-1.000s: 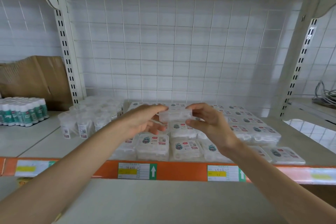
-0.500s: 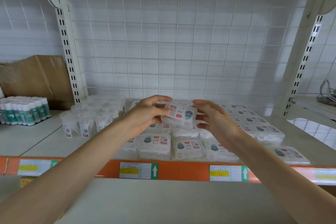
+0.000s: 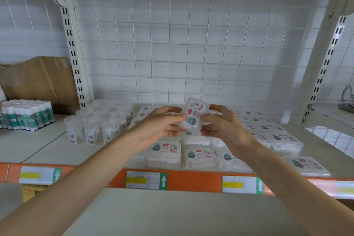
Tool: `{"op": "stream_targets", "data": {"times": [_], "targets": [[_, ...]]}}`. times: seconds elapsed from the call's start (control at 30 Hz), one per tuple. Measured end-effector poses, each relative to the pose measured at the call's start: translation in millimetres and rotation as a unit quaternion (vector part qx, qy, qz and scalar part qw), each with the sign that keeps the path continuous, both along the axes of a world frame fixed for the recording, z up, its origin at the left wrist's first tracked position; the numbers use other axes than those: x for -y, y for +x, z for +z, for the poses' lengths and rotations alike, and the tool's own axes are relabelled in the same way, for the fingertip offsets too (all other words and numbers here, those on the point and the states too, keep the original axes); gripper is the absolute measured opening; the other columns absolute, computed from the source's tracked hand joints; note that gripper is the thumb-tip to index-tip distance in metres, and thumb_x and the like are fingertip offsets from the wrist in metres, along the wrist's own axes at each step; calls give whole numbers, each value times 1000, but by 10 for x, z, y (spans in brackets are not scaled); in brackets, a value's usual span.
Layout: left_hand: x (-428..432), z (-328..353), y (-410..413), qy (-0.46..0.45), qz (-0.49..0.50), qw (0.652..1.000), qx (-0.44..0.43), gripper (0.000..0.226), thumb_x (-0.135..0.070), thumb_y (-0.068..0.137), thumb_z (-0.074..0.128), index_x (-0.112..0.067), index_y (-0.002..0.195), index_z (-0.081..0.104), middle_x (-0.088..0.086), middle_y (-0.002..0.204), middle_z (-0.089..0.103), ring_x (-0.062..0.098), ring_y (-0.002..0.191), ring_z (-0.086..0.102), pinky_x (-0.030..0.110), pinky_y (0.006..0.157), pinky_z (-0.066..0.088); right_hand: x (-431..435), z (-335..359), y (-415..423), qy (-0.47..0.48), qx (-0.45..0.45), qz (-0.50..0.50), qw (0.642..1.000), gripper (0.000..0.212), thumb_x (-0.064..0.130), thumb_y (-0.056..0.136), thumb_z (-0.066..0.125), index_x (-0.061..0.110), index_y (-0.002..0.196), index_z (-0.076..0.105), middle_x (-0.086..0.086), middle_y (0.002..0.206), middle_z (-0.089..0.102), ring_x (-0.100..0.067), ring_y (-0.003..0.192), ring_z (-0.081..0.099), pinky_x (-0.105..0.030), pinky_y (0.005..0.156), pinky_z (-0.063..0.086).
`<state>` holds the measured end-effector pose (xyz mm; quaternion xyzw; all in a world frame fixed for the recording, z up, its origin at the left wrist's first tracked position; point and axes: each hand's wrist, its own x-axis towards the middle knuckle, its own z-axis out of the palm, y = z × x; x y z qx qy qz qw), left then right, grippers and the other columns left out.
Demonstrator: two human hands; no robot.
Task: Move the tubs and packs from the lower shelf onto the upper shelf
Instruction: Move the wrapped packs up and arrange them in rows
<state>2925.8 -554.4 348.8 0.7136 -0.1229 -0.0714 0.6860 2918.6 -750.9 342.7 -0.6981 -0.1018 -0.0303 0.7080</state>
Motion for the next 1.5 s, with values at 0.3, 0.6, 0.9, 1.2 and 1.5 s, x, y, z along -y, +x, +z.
{"op": "stream_targets", "data": {"times": [0.3,0.6,0.9,1.2,1.5], "targets": [[-3,-36,-10,48,15,998,43,21,-12,97,56,-12,115,68,24,116,66,20,86,60,21,65,51,181,-72,-23,-341,239,-10,909,67,45,69,83,41,127,50,23,135,44,7,123,43,-9,99,34],[-78,-150,-118,329,45,920,206,36,-34,98,56,-25,133,57,-10,129,61,1,112,58,24,102,46,311,-198,-13,-440,278,-27,853,48,49,65,84,45,104,57,26,107,54,7,102,49,-4,82,35],[-316,-395,-381,525,5,787,323,36,-52,89,62,-36,120,55,-25,124,47,-4,117,43,23,102,37,437,-535,10,-505,269,-40,819,38,58,70,77,38,100,63,23,104,54,-1,102,52,-20,89,40],[-309,-446,-370,536,16,774,337,31,-49,91,61,-37,118,53,-26,121,48,-4,114,43,13,89,32,456,-532,39,-463,292,-31,836,47,73,72,58,34,99,66,19,112,59,0,108,52,-16,89,41],[-160,-303,-378,500,55,804,317,34,-59,90,52,-32,108,62,-24,116,54,-4,110,49,21,93,38,791,-277,326,-529,148,-164,819,59,51,82,70,24,131,52,0,144,45,-22,134,38,-39,108,30]]}}
